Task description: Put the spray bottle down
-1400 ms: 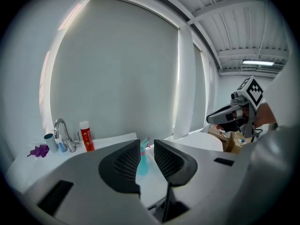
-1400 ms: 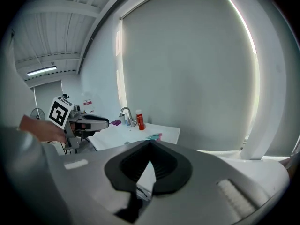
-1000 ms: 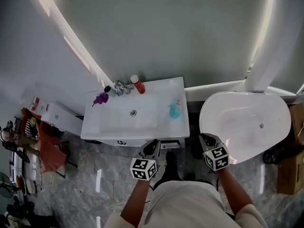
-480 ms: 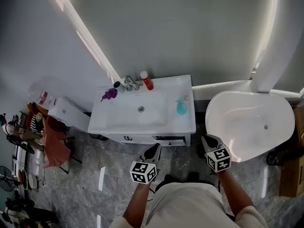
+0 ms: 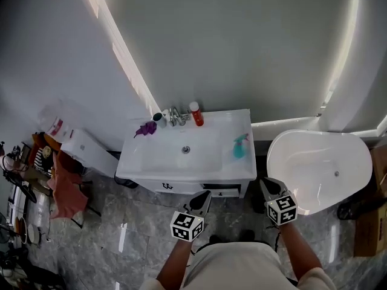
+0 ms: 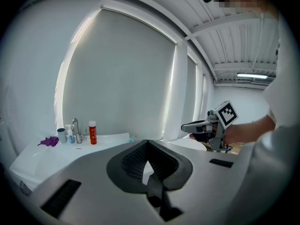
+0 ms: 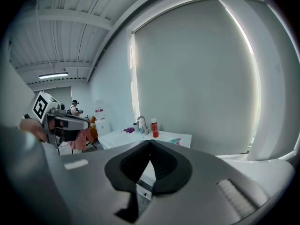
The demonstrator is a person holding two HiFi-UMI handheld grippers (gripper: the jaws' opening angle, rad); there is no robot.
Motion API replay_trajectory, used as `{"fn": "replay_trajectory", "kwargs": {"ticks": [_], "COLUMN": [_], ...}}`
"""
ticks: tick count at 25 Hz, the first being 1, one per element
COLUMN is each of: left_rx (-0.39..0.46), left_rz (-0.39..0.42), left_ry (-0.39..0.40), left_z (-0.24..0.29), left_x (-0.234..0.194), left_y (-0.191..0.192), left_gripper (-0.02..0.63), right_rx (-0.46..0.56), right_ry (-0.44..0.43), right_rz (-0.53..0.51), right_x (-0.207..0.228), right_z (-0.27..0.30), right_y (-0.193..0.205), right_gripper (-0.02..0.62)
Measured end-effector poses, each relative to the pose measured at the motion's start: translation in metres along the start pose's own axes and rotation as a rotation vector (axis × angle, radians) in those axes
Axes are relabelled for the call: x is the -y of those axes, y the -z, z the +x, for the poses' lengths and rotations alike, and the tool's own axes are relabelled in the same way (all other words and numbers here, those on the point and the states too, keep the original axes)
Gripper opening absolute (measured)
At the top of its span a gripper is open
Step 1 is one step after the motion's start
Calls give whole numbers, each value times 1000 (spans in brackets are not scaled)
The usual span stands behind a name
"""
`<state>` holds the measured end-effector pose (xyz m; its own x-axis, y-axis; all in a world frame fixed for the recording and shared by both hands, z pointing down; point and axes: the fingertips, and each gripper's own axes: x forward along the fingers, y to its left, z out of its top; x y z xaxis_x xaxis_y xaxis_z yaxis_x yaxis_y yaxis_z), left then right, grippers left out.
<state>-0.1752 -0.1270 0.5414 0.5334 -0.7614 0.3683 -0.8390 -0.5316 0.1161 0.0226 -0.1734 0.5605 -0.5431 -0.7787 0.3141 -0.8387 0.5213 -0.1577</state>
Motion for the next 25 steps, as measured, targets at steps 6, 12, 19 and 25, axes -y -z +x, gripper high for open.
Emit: {"fn": "replay_trajectory", "kwargs": {"ticks": [6,12,19,25], "left_rx": [37,46,54,56], "left_rz": [19,13,12,5], "left_ry": [22,37,52,53], "left_z": [-10,-9,-7,-5], "left_x": [-17,-23,-21,-20], "left_y": [-19,-22,-26,-26], "left_gripper": [6,6,6,6], "right_rx": [38,48,55,55], "right_ry": [44,72,86,89], "right_rz": [-20,-11,-9,-6], "right_x": [-5,-5,-7,-2], "right_z": [-5,-9,-15,-18], "right_y": [-17,-21,-22,-23], "right_gripper": [11,11,10,10]}}
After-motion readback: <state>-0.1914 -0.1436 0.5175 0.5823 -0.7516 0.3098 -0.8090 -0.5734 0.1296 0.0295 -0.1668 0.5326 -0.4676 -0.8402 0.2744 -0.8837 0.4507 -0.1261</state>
